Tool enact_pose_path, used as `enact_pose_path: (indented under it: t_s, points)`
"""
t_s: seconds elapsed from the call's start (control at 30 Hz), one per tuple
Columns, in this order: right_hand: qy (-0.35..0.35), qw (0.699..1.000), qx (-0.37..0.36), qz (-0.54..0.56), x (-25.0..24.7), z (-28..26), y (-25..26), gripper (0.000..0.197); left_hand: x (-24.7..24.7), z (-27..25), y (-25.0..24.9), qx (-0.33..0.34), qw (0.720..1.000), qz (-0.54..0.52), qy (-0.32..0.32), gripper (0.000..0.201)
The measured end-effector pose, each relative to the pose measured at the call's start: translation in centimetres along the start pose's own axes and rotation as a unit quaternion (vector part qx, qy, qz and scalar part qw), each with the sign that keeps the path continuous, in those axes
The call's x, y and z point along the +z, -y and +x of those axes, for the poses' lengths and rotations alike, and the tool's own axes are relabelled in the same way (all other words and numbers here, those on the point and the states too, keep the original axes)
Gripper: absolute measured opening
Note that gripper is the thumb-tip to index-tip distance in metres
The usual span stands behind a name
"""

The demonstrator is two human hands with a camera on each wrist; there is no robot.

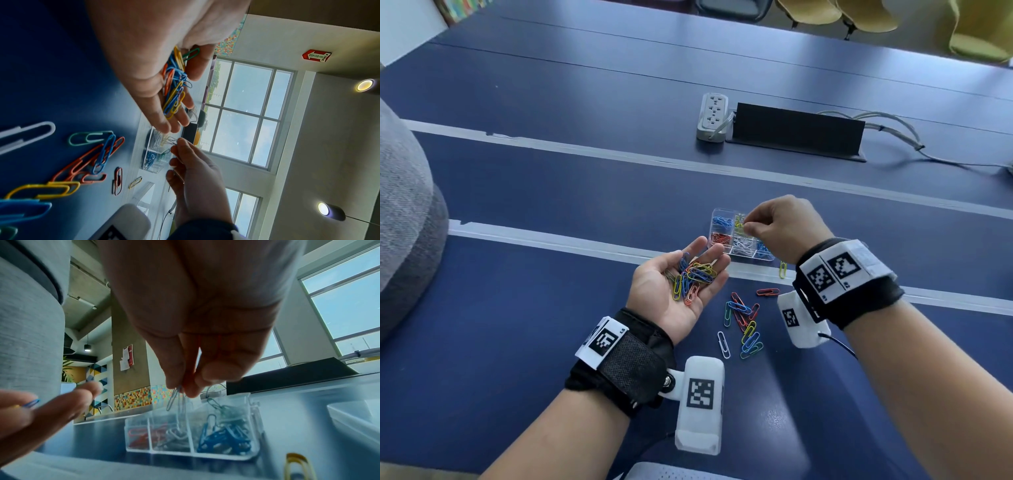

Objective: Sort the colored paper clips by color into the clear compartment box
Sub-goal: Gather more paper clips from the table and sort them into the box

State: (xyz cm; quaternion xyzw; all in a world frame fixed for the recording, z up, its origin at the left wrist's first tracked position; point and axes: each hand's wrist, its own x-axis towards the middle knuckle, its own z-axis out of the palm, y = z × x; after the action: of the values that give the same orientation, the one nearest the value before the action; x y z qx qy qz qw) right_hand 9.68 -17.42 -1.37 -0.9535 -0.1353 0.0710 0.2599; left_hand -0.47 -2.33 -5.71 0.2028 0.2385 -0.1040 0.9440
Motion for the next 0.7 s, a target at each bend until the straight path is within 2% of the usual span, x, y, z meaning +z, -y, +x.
enact_pose_path:
  t_s: [0.17,0.37,0.5,0.63,0.7]
  points:
    - [0.0,1.0,0.003,-0.013,0.29,-0.24,-0.15,0.018,-0.1,-0.09,-0.23,0.004,1.0,-0.009,0.016,0.035]
    - [0.047,0.998,-0.011,-0.045,0.22,-0.66,-0.13,0.021,0.12,0.07,0.07,-0.001,1.0,-0.01,0.022,0.038]
    - [0.035,0.997,-0.031,-0.062,0.31,-0.83,0.06,0.031,0.09,0.13,0.16,-0.001,1.0,-0.006,0.02,0.039]
    - [0.097,0.987,-0.032,-0.124,0.89,-0.8,0.04,0.038,0.12,0.16,0.17,-0.002,1.0,-0.002,0.019,0.039]
    - [0.076,0.99,-0.036,-0.117,0.85,-0.89,0.12,0.037,0.15,0.14,0.09,-0.002,1.0,0.0,0.019,0.039]
